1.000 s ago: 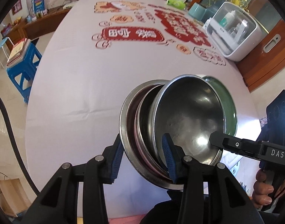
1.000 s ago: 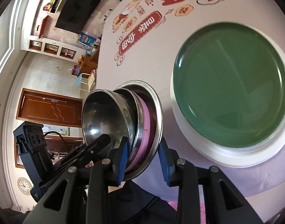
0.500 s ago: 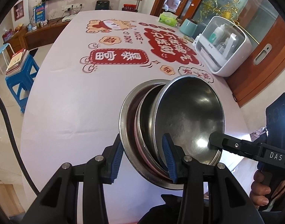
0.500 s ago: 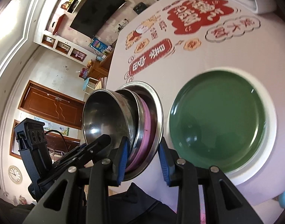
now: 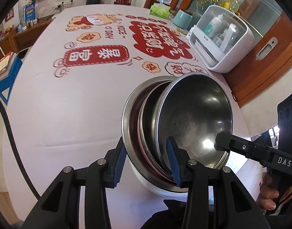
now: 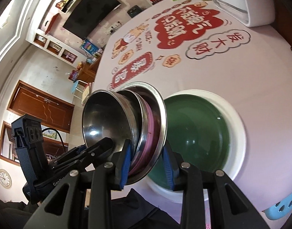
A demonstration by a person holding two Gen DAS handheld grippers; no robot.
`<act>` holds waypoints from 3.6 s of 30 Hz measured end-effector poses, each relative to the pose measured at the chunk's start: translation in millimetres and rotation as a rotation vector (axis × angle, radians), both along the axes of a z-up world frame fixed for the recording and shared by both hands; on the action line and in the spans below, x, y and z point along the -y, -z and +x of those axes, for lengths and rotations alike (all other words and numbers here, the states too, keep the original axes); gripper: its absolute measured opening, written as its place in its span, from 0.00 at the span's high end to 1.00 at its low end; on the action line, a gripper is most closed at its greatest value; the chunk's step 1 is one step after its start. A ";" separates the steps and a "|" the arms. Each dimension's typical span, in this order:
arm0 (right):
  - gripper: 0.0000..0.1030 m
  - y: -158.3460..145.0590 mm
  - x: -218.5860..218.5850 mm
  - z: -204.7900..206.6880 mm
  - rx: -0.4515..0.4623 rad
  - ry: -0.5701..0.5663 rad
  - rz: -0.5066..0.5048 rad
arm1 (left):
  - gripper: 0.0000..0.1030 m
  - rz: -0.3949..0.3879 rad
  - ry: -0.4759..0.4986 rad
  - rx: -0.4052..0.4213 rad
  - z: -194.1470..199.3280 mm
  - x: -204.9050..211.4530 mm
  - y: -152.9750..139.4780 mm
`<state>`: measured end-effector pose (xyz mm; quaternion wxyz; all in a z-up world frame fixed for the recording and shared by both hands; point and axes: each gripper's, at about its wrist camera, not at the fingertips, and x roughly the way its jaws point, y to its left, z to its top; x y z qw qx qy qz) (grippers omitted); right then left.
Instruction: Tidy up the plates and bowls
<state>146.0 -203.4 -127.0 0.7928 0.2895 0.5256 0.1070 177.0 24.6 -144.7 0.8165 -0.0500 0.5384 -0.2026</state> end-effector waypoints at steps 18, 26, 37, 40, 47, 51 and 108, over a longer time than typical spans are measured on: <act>0.69 40.0 59.7 15.1 -0.198 -0.103 0.073 | 0.60 0.051 0.028 -0.138 12.6 63.7 29.8; 0.69 52.9 73.5 23.3 -0.241 -0.184 0.089 | 0.60 0.084 -0.031 -0.183 9.4 75.9 39.4; 0.69 55.1 77.0 29.3 -0.240 -0.269 0.092 | 0.61 0.101 -0.102 -0.196 7.9 80.3 43.5; 0.69 54.6 78.0 30.0 -0.238 -0.277 0.086 | 0.61 0.106 -0.105 -0.198 8.4 82.1 44.0; 0.69 60.9 73.9 33.2 -0.244 -0.301 0.084 | 0.61 0.125 -0.124 -0.187 6.0 83.1 43.3; 0.67 61.9 71.6 34.4 -0.238 -0.321 0.077 | 0.61 0.122 -0.140 -0.182 5.1 82.0 42.3; 0.29 -60.3 -44.7 -125.3 0.169 -0.067 -0.382 | 0.33 0.103 -0.060 0.160 -133.9 -35.2 -47.6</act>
